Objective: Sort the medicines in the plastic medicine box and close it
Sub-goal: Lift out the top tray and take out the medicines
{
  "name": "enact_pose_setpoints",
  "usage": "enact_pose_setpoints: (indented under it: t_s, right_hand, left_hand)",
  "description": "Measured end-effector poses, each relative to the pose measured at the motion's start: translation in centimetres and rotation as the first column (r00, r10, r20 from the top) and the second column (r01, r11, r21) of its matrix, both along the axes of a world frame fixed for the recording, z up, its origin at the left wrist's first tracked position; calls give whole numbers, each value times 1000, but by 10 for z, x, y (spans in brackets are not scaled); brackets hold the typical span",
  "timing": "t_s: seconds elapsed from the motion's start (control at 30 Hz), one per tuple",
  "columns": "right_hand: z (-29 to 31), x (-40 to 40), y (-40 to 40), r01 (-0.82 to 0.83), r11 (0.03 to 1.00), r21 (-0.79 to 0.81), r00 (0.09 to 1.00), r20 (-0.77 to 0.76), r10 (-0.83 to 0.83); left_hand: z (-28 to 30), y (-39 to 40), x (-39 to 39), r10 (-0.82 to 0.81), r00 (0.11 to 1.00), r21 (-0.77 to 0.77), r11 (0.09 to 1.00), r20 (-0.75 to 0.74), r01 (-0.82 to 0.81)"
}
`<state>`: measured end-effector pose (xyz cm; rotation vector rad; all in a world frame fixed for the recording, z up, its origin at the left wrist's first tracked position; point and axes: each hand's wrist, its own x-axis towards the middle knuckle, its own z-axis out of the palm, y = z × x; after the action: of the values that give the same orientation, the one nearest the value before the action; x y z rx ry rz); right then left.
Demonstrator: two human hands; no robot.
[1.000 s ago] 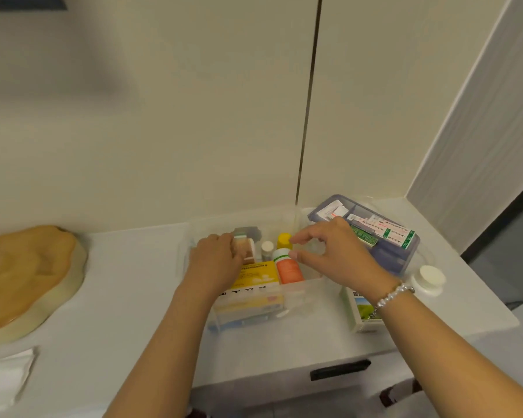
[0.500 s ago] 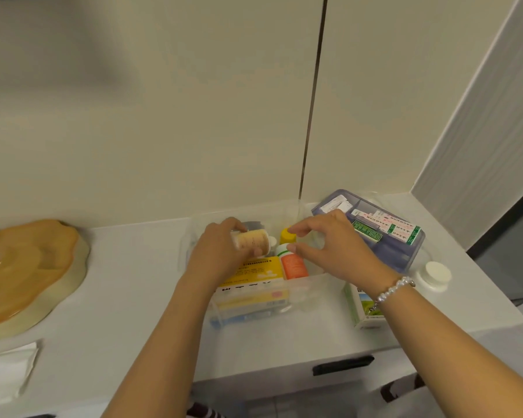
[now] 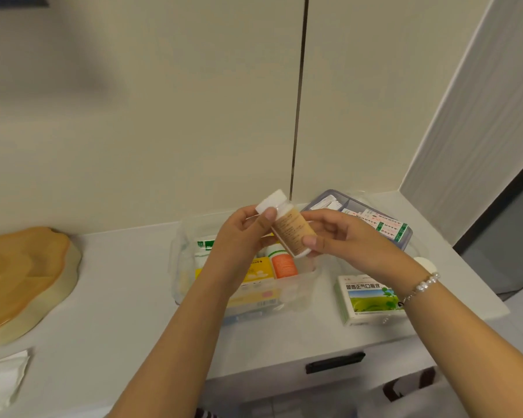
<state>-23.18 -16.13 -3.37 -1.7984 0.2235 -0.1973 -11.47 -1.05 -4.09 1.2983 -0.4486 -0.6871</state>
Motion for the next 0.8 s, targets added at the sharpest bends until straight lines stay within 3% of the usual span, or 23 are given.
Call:
enact_pose_setpoints:
  t_s: [0.1, 0.3, 0.43, 0.57, 0.67, 0.8]
  right_hand:
    - [1, -6, -5, 20, 1000, 4, 1000, -3, -19]
    - [8, -15, -7, 92, 996, 22, 994, 61, -93]
    - [10, -18, -10, 86, 996, -17, 995, 43, -85]
    - [12, -22, -26, 287, 956, 63, 951, 98, -292]
    - [11, -29, -39, 413, 905, -103, 907, 131, -399]
    - [0, -32, -48, 293, 904, -312, 944, -57, -325]
  left_hand:
    - [-1, -7, -7, -37, 999, -26, 999, -19, 36]
    - [-2, -21, -23, -136, 985, 39, 990, 109, 132]
    - [-2, -27, -29, -124, 971, 99, 989, 204, 106]
    - [-4, -24, -23, -139, 945, 237, 969, 296, 68]
    - [-9, -15, -16, -277, 888, 403, 908, 367, 117]
    - [-15, -4, -12, -471, 805, 566, 796, 360, 213]
